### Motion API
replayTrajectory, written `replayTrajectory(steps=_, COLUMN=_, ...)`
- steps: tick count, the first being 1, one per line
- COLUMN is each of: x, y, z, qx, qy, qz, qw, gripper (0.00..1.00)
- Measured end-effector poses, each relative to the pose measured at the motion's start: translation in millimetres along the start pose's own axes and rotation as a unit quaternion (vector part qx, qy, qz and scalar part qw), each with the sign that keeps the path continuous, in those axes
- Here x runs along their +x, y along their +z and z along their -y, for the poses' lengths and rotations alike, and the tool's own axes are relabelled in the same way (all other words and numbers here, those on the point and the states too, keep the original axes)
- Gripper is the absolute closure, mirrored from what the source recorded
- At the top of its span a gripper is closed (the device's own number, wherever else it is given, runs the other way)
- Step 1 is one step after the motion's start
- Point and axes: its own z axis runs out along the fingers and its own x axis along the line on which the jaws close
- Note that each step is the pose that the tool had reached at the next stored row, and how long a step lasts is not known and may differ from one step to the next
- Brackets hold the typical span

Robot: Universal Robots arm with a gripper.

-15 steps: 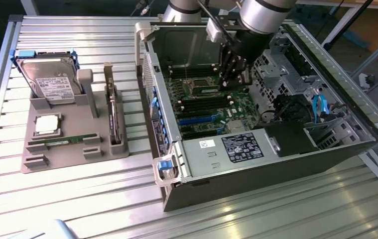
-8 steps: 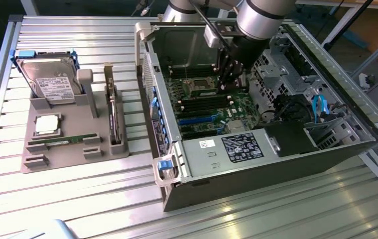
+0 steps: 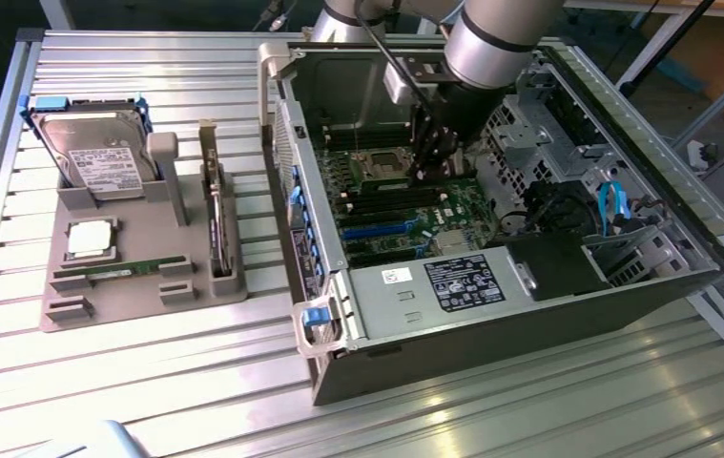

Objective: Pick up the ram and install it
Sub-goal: 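Insert the ram into the slot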

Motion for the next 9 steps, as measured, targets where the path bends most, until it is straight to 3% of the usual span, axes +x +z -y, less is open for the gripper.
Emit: replayTrajectory(steps=9, x=0.4, y=18.2, z=-0.5, qx=0.0000, qy=0.000, qz=0.0000, qw=1.0000, gripper=0.87)
